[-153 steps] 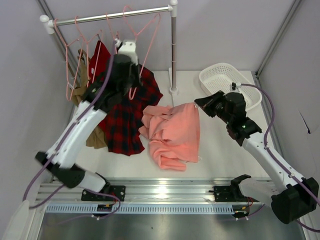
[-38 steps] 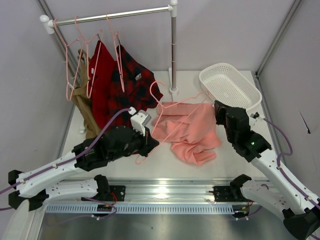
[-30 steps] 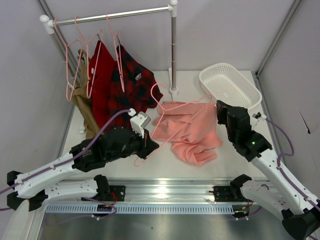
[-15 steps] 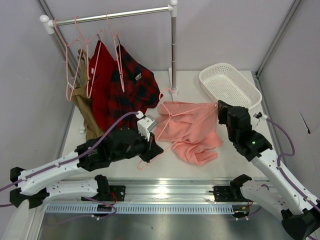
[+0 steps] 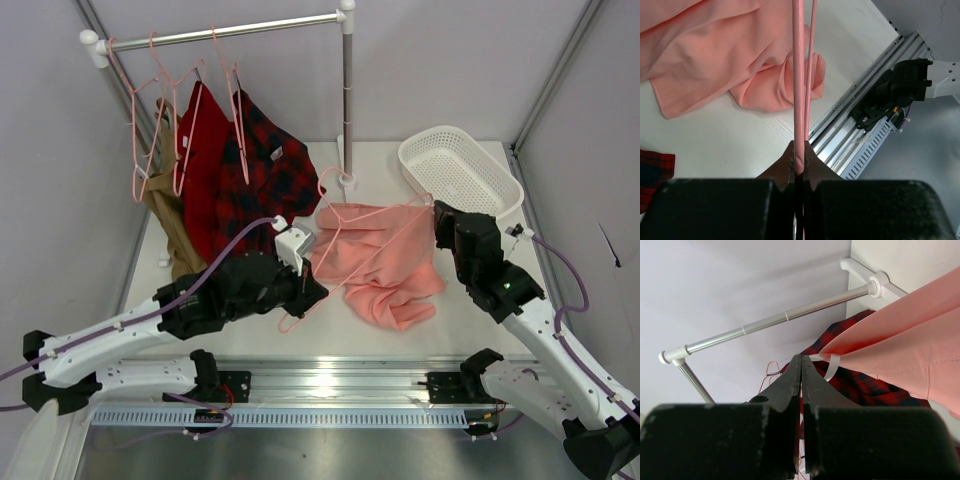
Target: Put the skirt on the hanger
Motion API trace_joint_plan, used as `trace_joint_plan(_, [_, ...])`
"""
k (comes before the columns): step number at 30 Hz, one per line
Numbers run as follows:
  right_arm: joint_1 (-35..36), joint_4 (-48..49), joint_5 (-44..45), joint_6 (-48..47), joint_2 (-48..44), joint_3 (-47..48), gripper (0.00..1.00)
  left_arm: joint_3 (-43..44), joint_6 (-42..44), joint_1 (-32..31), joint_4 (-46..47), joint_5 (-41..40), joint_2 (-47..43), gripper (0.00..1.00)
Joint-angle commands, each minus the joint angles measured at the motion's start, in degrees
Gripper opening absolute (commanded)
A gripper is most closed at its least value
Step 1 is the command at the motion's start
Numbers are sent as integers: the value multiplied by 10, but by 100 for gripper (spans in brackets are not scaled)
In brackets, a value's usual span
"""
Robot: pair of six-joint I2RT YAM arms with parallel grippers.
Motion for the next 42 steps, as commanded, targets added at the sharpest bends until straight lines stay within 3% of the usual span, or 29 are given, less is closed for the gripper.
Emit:
trace_joint_plan(1, [0,27,21,4,-13,6,0,27,-18,-5,33,-17,11,0])
trace_joint_plan(23, [0,24,38,22,-3,-3,0,-7,-39,-5,71,58,-18,0])
trace_joint_plan(42, [0,33,41,24,-4,4,0,-45,-63,-9,77,60,-4,0])
